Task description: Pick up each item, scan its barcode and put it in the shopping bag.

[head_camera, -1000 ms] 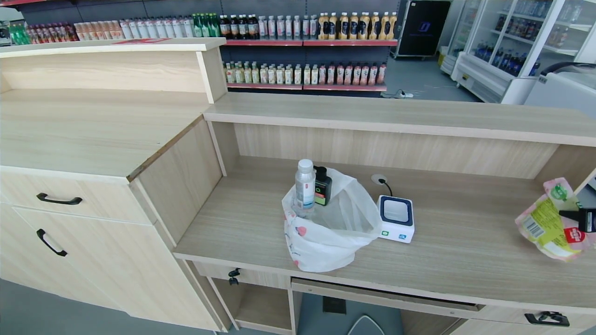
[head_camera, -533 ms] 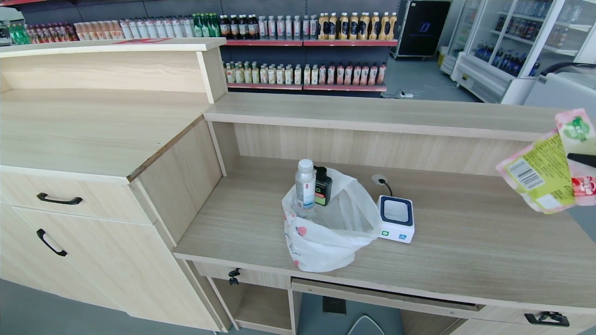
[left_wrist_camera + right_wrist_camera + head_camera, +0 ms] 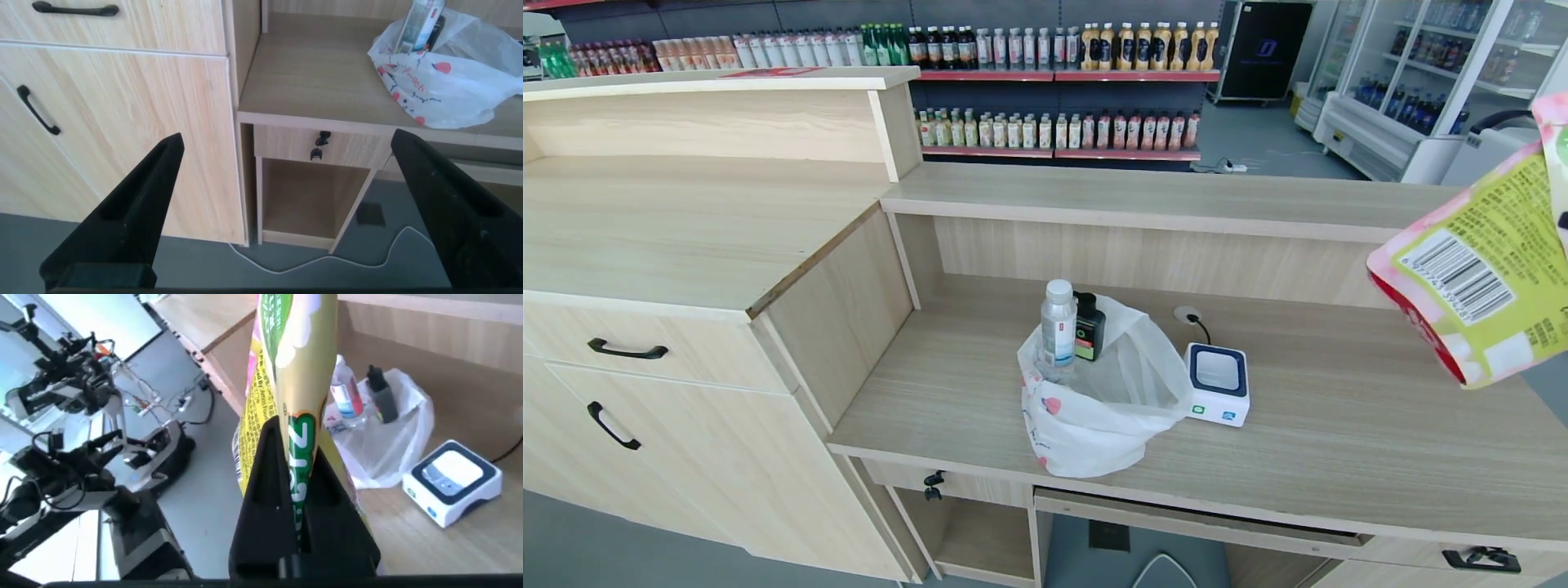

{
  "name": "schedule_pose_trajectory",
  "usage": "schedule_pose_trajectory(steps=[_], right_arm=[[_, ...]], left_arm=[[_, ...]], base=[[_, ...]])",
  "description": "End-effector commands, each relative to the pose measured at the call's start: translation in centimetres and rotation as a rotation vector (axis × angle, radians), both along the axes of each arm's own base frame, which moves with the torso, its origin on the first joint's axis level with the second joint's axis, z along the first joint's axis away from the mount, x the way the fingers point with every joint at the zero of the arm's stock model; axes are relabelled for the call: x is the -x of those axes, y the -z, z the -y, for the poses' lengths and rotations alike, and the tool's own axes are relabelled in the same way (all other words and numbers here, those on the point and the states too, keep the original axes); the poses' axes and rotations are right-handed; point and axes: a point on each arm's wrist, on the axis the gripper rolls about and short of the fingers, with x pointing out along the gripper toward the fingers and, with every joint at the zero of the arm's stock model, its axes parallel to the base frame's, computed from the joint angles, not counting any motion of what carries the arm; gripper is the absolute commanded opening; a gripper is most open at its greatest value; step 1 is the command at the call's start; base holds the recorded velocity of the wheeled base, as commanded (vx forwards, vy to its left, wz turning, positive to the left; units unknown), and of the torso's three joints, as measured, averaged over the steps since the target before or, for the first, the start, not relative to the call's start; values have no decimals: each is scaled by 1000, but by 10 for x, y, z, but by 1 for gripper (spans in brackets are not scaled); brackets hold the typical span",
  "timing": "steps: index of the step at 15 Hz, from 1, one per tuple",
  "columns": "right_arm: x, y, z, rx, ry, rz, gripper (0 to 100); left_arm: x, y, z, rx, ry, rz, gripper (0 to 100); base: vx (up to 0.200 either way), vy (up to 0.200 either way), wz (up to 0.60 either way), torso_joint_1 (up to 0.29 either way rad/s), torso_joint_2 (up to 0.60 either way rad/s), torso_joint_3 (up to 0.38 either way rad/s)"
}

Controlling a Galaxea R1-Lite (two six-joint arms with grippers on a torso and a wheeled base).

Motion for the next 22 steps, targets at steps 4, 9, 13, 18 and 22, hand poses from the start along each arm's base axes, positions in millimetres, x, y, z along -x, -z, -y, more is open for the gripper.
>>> schedule_pose_trajectory(steps=[4,9,13,18,22], right_arm=[[51,-26,-73,22,-267,63,0],[82,-33,-94,33,-383,110,0],[99,-38,-99,44,-405,152,0],[102,-42,-106,38,-371,176,0],[103,-48,-109,27,-388,177,0]], left_arm=[[0,0,0,0,0,-1,100],[0,0,0,0,0,0,100],[0,0,0,0,0,-1,100],[0,0,0,0,0,-1,100],[0,0,0,0,0,0,100]], base=[[0,0,0,0,0,0],[0,0,0,0,0,0],[0,0,0,0,0,0],[0,0,0,0,0,0],[0,0,0,0,0,0]])
